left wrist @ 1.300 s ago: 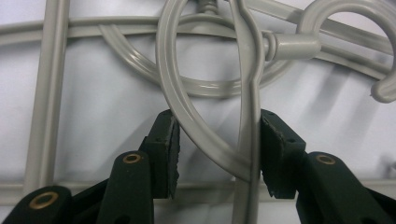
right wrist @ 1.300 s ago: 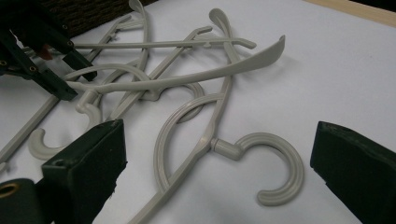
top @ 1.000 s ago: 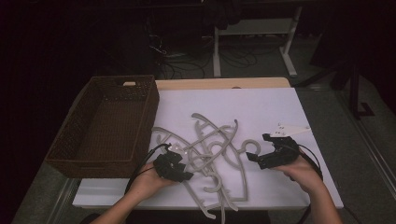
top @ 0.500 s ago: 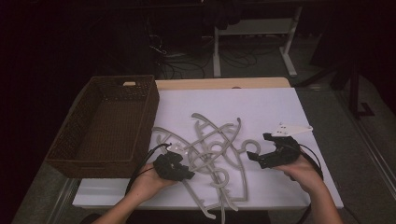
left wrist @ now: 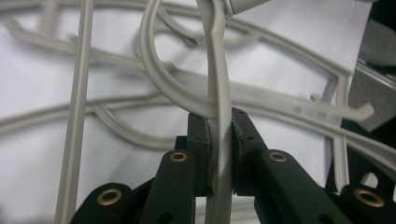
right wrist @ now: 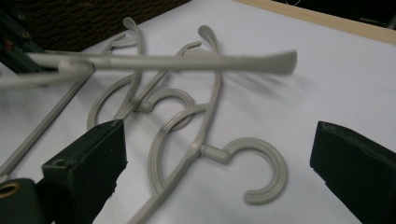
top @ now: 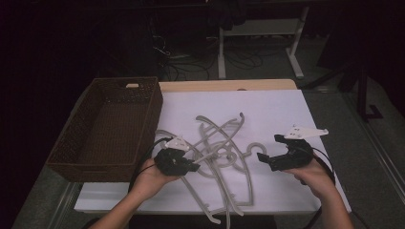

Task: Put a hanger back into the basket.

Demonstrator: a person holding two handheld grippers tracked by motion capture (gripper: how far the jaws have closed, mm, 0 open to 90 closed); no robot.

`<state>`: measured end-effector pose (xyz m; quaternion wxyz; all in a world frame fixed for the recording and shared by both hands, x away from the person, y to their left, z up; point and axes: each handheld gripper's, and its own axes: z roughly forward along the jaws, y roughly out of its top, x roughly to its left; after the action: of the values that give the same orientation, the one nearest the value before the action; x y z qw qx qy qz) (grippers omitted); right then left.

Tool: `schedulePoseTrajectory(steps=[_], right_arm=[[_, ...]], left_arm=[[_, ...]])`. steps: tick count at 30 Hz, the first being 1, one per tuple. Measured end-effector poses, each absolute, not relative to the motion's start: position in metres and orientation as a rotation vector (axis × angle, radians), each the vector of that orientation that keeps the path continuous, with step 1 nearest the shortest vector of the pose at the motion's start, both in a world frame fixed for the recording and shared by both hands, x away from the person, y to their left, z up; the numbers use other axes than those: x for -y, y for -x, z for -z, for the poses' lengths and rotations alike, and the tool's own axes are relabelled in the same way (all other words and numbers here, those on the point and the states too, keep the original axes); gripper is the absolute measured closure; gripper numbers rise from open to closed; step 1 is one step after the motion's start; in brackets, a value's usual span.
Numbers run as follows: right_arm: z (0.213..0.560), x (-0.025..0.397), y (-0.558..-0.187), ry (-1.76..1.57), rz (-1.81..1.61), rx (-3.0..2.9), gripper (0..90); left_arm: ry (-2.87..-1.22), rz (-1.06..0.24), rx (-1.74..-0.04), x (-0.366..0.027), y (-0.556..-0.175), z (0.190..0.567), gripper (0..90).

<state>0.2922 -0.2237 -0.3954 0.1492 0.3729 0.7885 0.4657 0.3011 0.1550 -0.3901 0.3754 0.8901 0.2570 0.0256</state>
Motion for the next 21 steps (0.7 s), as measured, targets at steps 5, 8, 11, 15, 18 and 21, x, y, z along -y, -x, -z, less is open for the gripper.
schedulePoseTrajectory(steps=[5,8,11,15,18,21], right_arm=[[0.4,0.231,-0.287,-1.097,-1.343,-2.24,4.3],[0.406,0.23,-0.283,-1.092,-1.333,-2.263,4.3],[0.409,0.227,-0.284,-1.084,-1.328,-2.28,4.3],[0.411,0.223,-0.286,-1.067,-1.333,-2.296,4.3],[0.413,0.221,-0.287,-1.062,-1.334,-2.305,4.3],[0.414,0.22,-0.287,-1.066,-1.331,-2.308,4.3]], left_arm=[[-2.229,-0.07,-0.67,-0.159,-0.313,0.366,80.9],[-2.206,-0.082,-0.669,-0.162,-0.321,0.347,81.0],[-2.172,-0.092,-0.669,-0.168,-0.328,0.325,81.3],[-2.136,-0.099,-0.685,-0.179,-0.337,0.297,81.4],[-2.124,-0.111,-0.684,-0.191,-0.342,0.277,81.4],[-2.116,-0.166,-0.689,-0.206,-0.346,0.257,81.4]])
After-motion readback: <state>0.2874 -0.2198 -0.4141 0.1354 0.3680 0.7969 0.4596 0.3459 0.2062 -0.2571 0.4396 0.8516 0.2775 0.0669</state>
